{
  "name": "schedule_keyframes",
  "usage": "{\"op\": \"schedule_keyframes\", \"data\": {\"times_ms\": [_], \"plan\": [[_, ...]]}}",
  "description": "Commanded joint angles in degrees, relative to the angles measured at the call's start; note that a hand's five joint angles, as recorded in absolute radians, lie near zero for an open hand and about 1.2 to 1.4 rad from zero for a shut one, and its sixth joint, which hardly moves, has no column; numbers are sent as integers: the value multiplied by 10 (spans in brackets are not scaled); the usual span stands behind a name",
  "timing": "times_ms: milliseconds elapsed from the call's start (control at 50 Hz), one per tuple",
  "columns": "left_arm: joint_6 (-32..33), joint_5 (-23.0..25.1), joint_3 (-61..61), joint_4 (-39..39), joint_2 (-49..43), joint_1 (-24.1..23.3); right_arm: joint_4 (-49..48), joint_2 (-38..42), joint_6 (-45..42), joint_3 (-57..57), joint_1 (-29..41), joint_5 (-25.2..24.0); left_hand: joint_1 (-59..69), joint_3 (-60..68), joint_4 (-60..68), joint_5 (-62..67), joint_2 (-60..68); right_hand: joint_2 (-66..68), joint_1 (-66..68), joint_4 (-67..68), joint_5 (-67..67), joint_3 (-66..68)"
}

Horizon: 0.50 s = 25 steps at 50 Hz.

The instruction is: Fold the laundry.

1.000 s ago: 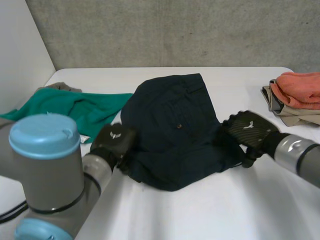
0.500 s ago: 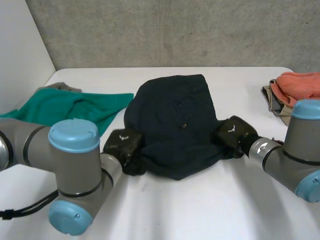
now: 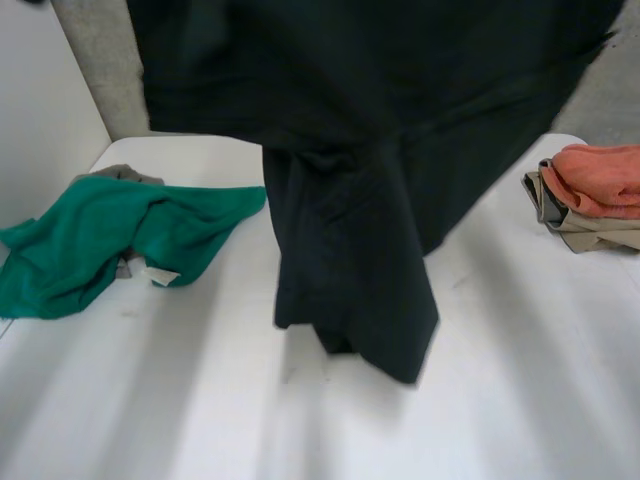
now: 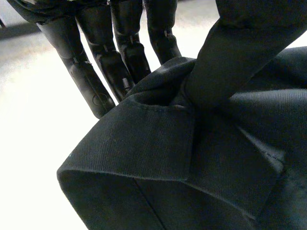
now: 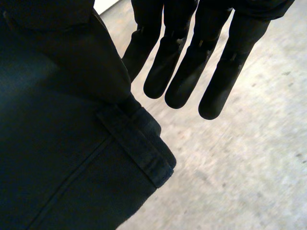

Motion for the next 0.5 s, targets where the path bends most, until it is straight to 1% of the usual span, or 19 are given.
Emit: {"op": "schedule_keyframes", "data": {"times_ms": [20, 80, 120, 160, 180, 200, 240, 260, 280, 320, 340, 360, 400, 420, 460, 480, 500], "plan": [[-1, 1, 39, -2, -13, 5, 2, 30, 31, -50, 1, 18, 142, 120, 113, 145, 114, 128, 166, 115, 123, 121], [-1, 14, 43, -1, -47, 7, 2, 71, 31, -64, 12, 38, 142, 120, 113, 145, 114, 128, 166, 115, 123, 121], [0, 39, 45, -2, -95, 8, 2, 104, 31, -67, 32, 49, 142, 120, 113, 145, 114, 128, 166, 115, 123, 121], [-1, 54, 43, -1, -126, 9, 2, 130, 31, -67, 47, 55, 142, 120, 113, 145, 114, 128, 166, 115, 123, 121], [-1, 59, 42, -1, -143, 11, 2, 159, 31, -66, 61, 61, 142, 120, 113, 145, 114, 128, 166, 115, 123, 121], [-2, 67, 39, -1, -181, 23, 2, 174, 31, -65, 67, 64, 142, 120, 113, 145, 114, 128, 166, 115, 123, 121], [-3, 74, 36, -3, -223, 41, -1, 206, 31, -62, 79, 73, 142, 120, 113, 145, 114, 128, 166, 115, 123, 121], [-3, 75, 35, -3, -244, 52, -5, 238, 31, -60, 91, 85, 142, 120, 113, 145, 114, 128, 166, 115, 123, 121], [-2, 77, 29, -1, -284, 65, -10, 256, 30, -59, 96, 92, 142, 120, 113, 145, 114, 128, 166, 115, 123, 121], [-1, 77, 29, 3, -328, 73, -24, 292, 29, -59, 109, 105, 142, 120, 113, 145, 114, 128, 166, 115, 123, 121], [-1, 77, 32, 4, -349, 76, -47, 326, 29, -59, 119, 118, 142, 120, 113, 145, 114, 128, 166, 115, 123, 121], [-1, 77, 39, 12, -391, 83, -61, 344, 30, -59, 123, 123, 142, 120, 113, 145, 114, 128, 166, 115, 123, 121], [2, 75, 57, 33, -430, 86, -90, 375, 29, -58, 131, 134, 142, 120, 113, 145, 114, 128, 166, 115, 123, 121], [3, 74, 68, 46, -446, 90, -118, 403, 28, -58, 137, 137, 142, 120, 113, 145, 114, 128, 166, 115, 123, 121], [0, 68, 93, 87, -481, 107, -143, 427, 27, -58, 143, 136, 142, 120, 113, 145, 114, 128, 166, 115, 123, 121], [1, 68, 97, 97, -489, 116, -155, 440, 26, -58, 146, 132, 142, 120, 113, 145, 114, 75, 113, 62, 70, 68], [2, 69, 100, 105, -493, 126, -172, 461, 27, -59, 152, 127, 142, 120, 113, 145, 114, -347, -309, -360, -352, -354]]}}
